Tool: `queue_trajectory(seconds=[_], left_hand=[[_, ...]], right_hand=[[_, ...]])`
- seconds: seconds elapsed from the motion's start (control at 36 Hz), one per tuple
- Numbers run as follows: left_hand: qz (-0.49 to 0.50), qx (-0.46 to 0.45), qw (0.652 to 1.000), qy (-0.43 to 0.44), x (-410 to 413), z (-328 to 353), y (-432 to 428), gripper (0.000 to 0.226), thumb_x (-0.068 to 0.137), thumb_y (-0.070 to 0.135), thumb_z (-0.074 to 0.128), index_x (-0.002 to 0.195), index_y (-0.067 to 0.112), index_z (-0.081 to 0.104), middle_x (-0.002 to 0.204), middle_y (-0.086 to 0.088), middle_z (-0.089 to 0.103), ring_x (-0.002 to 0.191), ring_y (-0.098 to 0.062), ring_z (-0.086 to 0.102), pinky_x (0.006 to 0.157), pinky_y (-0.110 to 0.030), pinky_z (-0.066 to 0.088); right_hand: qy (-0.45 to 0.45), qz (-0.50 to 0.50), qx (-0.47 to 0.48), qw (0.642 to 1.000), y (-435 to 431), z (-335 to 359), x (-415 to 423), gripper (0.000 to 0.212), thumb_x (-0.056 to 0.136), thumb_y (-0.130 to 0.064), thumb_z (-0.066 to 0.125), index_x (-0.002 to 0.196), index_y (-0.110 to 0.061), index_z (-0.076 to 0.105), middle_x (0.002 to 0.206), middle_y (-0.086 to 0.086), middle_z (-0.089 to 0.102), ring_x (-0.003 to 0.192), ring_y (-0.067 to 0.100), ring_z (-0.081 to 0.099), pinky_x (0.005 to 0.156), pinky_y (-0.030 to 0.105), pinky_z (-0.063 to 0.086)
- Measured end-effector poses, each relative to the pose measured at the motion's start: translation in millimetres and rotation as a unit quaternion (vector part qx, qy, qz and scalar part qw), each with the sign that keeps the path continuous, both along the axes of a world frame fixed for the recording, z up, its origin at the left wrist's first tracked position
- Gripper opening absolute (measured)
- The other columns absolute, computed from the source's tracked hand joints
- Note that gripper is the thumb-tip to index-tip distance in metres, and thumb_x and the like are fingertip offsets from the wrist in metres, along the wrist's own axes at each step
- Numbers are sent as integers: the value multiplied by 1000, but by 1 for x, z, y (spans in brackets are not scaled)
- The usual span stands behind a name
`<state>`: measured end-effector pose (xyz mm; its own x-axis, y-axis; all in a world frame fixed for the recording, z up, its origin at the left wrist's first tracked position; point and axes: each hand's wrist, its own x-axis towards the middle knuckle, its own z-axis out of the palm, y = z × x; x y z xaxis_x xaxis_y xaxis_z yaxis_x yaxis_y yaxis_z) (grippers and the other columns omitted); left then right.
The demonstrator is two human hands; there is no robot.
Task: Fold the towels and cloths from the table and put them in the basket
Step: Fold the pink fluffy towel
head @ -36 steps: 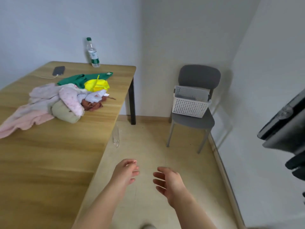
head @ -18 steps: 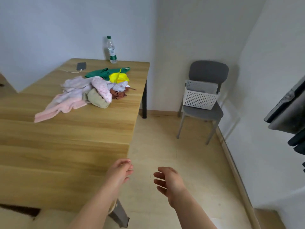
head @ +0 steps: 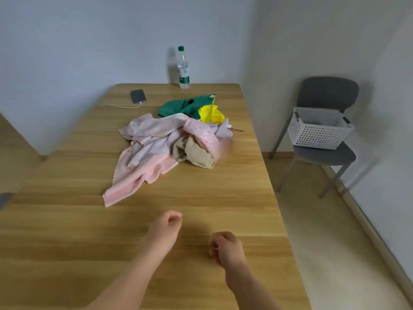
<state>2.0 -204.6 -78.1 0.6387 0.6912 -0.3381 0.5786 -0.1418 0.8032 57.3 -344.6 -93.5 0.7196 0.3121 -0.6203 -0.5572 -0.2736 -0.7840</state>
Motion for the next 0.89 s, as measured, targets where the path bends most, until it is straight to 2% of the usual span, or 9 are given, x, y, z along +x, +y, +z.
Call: queue_trajectory(seconds=[0.11,0.17,0.25,0.31,0.36,0.44,0.53,0.67,0.89], left_hand=[[-40,190,979,55,1,-12,74,19,91,16,52,107,21,62,116,3,58,103,-15,54,79,-26,43],[-63,274,957,76,6,-20,107,26,90,15,53,115,20,59,134,-1,46,123,-19,43,92,-32,43],[-121,312,934,127,15,-33,146,43,91,21,50,133,26,43,153,2,14,139,-21,22,102,-39,38],[-140,299,930,165,19,-46,159,49,94,30,45,141,31,33,156,4,8,140,-22,20,107,-40,33],[-133,334,917,174,17,-61,159,48,96,36,40,143,31,31,154,7,20,142,-20,17,112,-40,21],[-105,432,893,62,9,-80,147,34,86,19,61,120,19,62,127,1,59,121,-26,51,95,-48,38],[-89,473,877,5,1,-88,143,20,73,8,73,91,19,72,95,2,71,92,-29,64,75,-44,46],[-75,442,893,-43,-12,-84,134,19,88,13,55,95,26,67,98,6,68,98,-26,57,72,-33,42],[-149,406,898,-86,-59,-87,101,31,96,20,46,127,21,51,117,3,63,101,-19,58,69,-24,36]], right_hand=[[-68,24,-77,994,54,-12,-4,12,89,-12,49,85,-17,59,74,0,60,67,16,52,59,27,41],[-125,37,-120,984,71,-16,0,11,90,-15,47,90,-21,56,79,-1,59,75,19,54,66,26,41],[-191,53,-172,965,89,-23,4,11,91,-18,45,91,-28,50,88,-1,59,85,21,55,68,25,38],[-234,69,-226,943,94,-30,2,12,92,-22,43,91,-33,47,92,-4,57,95,21,55,67,24,34],[-305,89,-277,907,94,-42,-2,12,92,-24,44,95,-33,52,91,-9,55,99,18,54,66,24,33],[-463,67,-271,842,90,-59,-11,15,84,-19,50,86,-22,64,78,-8,62,80,20,58,59,27,43],[-543,64,-244,801,87,-71,-15,17,75,-21,48,71,-19,64,64,-7,61,60,19,56,47,28,45],[-551,79,-217,802,79,-73,-21,18,90,-17,51,100,-14,66,96,0,65,93,21,51,78,27,39],[-544,64,-227,805,56,-71,-64,22,93,-21,46,106,-15,62,106,-1,62,101,18,44,80,24,35]])
